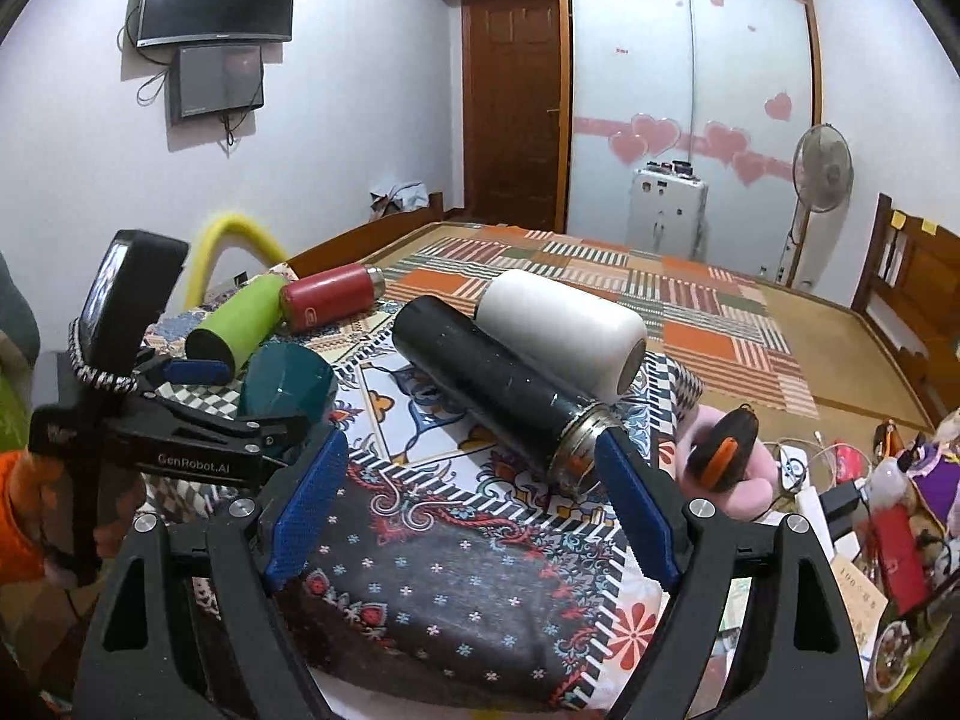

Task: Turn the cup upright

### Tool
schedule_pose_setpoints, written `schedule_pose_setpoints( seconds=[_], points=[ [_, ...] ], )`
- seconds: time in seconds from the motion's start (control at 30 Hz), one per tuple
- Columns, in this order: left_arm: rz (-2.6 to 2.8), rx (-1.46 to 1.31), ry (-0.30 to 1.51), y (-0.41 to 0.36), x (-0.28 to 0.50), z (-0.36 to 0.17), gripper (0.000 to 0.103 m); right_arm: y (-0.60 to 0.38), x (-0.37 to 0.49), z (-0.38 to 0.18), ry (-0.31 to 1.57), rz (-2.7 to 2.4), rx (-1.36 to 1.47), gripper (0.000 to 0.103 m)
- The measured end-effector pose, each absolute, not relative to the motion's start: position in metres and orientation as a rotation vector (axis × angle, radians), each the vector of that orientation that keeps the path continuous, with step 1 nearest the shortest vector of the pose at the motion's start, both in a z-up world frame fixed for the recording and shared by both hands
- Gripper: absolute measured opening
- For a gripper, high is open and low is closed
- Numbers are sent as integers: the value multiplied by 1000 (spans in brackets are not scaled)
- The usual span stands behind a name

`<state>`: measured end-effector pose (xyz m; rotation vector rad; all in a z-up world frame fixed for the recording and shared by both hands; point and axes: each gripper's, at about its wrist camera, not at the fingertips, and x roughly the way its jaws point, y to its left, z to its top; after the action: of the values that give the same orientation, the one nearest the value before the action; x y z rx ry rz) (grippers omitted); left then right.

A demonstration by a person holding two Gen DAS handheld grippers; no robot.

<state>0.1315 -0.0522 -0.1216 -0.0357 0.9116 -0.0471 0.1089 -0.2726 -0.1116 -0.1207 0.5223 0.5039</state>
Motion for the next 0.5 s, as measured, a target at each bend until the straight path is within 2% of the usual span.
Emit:
schedule_pose_setpoints(
  seconds=[0.4, 0.5],
  points=[
    [-74, -27, 924, -60, 159, -120, 90, -275, 117, -120, 538, 534, -83, 83],
    [-91, -21, 951, -61, 165, -125, 82, -274, 118, -120, 538, 534, -81, 83]
  ],
)
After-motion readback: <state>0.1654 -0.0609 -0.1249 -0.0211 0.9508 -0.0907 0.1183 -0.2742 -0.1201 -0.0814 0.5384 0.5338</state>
